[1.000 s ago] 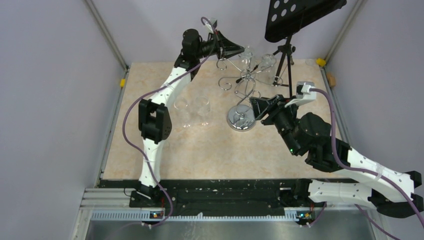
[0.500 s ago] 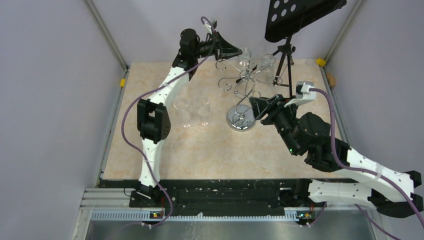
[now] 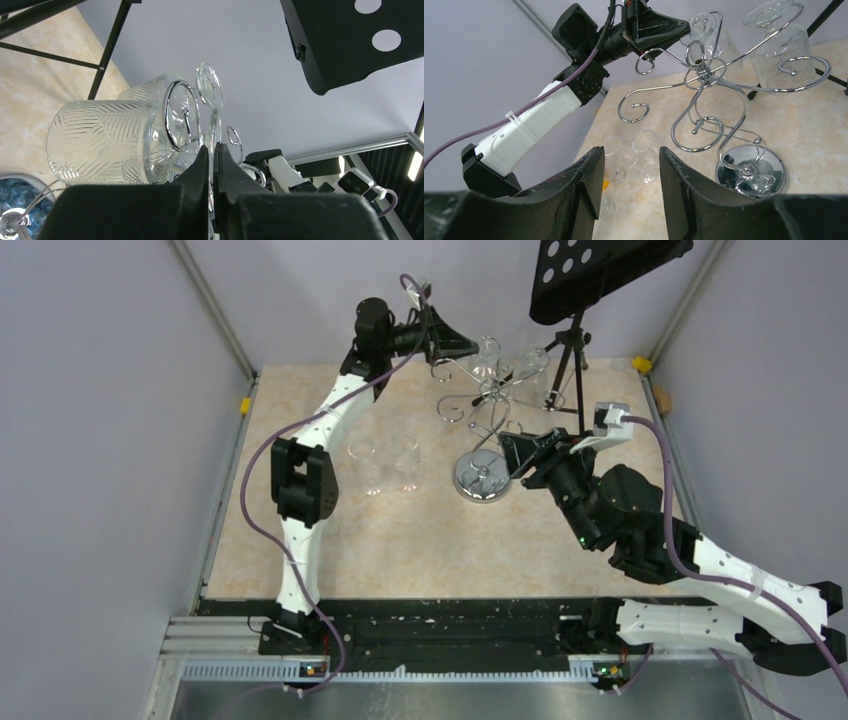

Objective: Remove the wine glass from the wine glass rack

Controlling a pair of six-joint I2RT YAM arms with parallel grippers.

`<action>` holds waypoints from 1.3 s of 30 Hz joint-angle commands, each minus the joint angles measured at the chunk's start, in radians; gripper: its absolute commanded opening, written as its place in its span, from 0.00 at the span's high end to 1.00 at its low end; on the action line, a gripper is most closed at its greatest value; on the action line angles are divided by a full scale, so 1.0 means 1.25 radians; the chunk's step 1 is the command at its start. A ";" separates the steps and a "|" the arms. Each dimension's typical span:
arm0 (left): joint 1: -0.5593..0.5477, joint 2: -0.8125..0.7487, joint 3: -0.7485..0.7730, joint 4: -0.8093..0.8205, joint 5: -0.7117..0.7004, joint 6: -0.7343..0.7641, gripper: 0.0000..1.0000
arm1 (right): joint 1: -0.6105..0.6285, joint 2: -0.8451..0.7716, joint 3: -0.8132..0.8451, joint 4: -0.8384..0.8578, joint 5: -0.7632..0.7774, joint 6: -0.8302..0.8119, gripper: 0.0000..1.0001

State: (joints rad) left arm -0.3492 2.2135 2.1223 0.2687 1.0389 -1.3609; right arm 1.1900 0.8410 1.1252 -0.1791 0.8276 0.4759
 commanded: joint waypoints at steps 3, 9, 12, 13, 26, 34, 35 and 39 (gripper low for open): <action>0.022 -0.091 -0.003 0.050 0.033 0.028 1.00 | -0.004 0.001 -0.008 0.025 -0.004 0.009 0.55; 0.054 -0.120 -0.033 0.047 0.043 0.043 1.00 | -0.004 -0.002 -0.010 0.026 -0.004 0.011 0.55; 0.062 -0.131 -0.038 0.045 0.042 0.046 1.00 | -0.004 -0.001 -0.011 0.030 -0.006 0.010 0.55; 0.065 -0.134 -0.039 0.045 0.041 0.045 1.00 | -0.004 0.000 -0.012 0.031 -0.007 0.010 0.55; 0.155 -0.254 -0.159 0.090 -0.017 0.019 1.00 | -0.005 -0.003 -0.016 0.047 -0.050 0.005 0.46; 0.228 -0.407 -0.330 0.202 -0.058 -0.080 1.00 | -0.005 -0.013 -0.049 0.130 -0.175 -0.018 0.24; 0.234 -0.426 -0.357 0.223 -0.062 -0.102 1.00 | -0.004 -0.012 -0.051 0.135 -0.195 -0.020 0.24; 0.242 -0.516 -0.475 0.322 -0.084 -0.198 1.00 | -0.005 -0.004 -0.063 0.209 -0.263 -0.009 0.22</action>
State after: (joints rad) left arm -0.0444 1.7149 1.6279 0.4358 0.9741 -1.4643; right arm 1.1896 0.8383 1.0534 -0.0540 0.6193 0.4652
